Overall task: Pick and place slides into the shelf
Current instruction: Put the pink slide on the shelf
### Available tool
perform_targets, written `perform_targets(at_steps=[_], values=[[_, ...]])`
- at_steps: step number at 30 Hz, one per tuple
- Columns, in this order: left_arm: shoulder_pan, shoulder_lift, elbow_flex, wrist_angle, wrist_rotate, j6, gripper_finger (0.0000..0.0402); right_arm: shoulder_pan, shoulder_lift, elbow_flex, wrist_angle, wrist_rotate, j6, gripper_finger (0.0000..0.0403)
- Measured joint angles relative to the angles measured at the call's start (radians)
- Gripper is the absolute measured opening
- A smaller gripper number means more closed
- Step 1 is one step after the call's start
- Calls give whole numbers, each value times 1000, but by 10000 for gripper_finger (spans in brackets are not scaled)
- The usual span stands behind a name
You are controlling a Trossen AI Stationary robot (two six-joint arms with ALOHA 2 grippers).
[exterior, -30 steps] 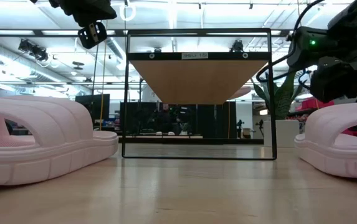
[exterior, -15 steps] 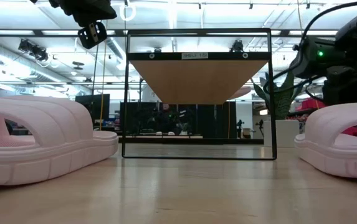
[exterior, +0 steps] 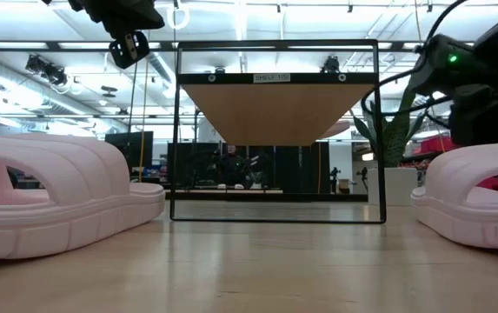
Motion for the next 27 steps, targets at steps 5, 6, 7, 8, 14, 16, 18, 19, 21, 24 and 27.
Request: perform_targets(at_steps=[5, 6, 7, 8, 14, 16, 18, 19, 21, 24, 27], values=[[0, 0, 0, 0, 0, 0, 10, 97, -2, 0, 28, 0, 79, 139], [0, 0, 0, 0, 0, 0, 10, 116, -2, 0, 44, 0, 100, 139], [0, 0, 0, 0, 0, 0, 11, 138, -2, 0, 60, 5, 117, 139], [0, 0, 0, 0, 0, 0, 13, 158, -2, 0, 77, 19, 135, 139], [0, 0, 0, 0, 0, 0, 22, 248, -2, 2, 141, 132, 235, 75], [0, 0, 0, 0, 0, 1, 21, 259, -10, 3, 140, 111, 261, 24], [0, 0, 0, 0, 0, 2, 18, 272, -34, 14, 105, 103, 305, 16], [0, 0, 0, 0, 0, 2, 16, 278, -54, 28, 79, 108, 321, 17], [0, 0, 0, 0, 0, 2, 12, 281, -96, 70, 6, 116, 331, 11], [0, 0, 0, 0, 0, 2, 9, 282, -162, 167, -211, 185, 327, 9], [0, 0, 0, 1, 0, 3, 9, 279, -218, 299, -449, 272, 298, 8]])
